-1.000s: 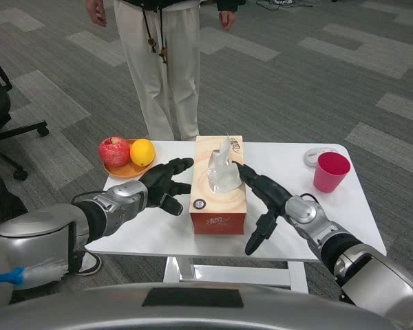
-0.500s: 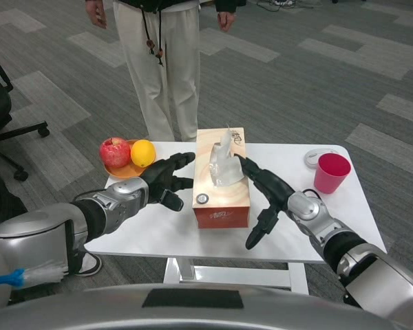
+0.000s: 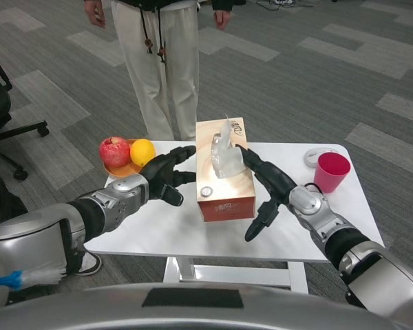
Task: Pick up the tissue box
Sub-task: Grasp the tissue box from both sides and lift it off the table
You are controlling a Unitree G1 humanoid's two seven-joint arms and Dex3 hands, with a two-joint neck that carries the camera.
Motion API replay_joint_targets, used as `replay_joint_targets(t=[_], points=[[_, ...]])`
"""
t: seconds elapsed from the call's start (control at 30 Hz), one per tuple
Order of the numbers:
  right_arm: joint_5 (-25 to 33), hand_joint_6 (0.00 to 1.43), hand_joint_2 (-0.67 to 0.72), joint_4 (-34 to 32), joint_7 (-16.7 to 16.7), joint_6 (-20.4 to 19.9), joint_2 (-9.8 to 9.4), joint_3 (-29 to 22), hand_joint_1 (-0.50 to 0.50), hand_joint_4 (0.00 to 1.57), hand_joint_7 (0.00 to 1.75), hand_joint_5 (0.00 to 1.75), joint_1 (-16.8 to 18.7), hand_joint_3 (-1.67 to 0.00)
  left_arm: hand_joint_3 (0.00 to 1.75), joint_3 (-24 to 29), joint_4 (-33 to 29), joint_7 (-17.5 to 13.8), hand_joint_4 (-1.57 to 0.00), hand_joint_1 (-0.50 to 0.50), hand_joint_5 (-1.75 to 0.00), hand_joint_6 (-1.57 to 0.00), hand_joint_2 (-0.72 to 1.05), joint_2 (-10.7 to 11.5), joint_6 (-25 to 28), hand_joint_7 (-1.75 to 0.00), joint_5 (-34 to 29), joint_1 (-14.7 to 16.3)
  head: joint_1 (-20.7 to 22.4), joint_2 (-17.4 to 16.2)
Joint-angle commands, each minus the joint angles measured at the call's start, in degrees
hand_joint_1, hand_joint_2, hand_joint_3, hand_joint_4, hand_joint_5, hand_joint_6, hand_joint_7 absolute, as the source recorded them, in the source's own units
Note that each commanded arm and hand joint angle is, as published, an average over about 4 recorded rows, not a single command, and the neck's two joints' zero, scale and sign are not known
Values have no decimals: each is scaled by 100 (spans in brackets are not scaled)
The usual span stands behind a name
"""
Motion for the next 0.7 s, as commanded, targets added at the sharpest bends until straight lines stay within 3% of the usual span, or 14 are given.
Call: replay_joint_targets(t=[0.03,0.7], points=[[-36,0,15,-320,160,-111,210,74,-8,0,0,10,-33,-16,9,142,-320,-245,0,50,-103,0,-64,-146,-195,-21,89,-64,-4,0],[-36,0,15,-524,158,-111,190,-69,-8,0,0,10,4,-16,7,548,-517,-287,0,50,-103,0,-64,-110,-195,-21,236,48,-6,8]])
